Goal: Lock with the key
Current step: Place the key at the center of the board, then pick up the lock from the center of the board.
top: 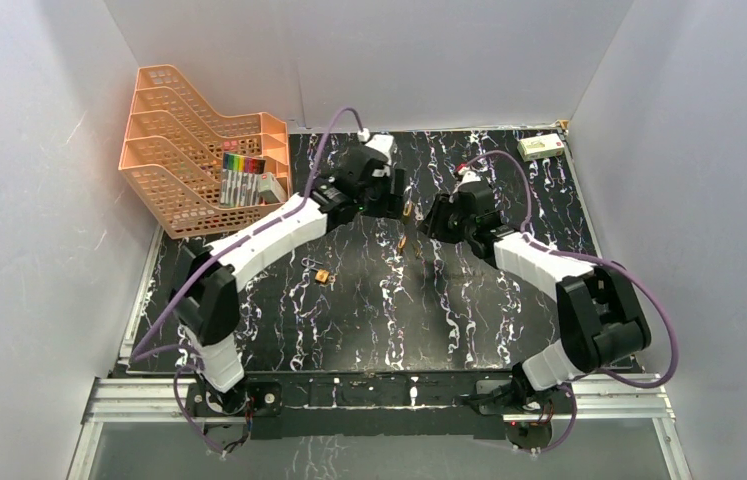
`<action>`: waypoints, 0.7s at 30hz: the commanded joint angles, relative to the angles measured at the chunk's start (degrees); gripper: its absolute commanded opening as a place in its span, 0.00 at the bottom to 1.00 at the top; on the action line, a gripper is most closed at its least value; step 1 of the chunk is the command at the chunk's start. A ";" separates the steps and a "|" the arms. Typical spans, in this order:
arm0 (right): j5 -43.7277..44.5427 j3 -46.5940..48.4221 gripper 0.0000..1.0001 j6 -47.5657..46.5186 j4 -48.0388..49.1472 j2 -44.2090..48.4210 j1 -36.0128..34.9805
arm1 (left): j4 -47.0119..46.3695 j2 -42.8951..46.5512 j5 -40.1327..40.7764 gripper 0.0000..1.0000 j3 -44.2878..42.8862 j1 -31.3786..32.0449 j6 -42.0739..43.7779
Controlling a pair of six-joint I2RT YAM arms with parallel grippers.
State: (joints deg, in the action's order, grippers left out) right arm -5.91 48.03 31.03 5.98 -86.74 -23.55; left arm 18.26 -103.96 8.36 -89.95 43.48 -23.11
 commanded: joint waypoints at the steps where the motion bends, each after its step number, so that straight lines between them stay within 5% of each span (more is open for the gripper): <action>1: 3.16 2.02 0.47 -3.93 -2.92 5.16 -0.08 | -0.89 7.71 -1.16 0.67 7.19 -3.42 0.42; 9: 3.68 6.91 0.78 -16.99 -4.87 10.44 -10.24 | -3.18 24.84 -6.81 0.72 27.24 -17.22 -2.16; 21: 6.37 26.05 0.82 -30.35 -10.74 -11.39 -29.40 | 2.17 44.03 -17.27 0.96 43.36 -34.66 -1.89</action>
State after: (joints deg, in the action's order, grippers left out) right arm -0.12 68.01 6.04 -2.26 -92.09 -50.11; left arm 17.32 -63.53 -2.81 -49.98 13.15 -25.34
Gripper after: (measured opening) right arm 0.812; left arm 0.932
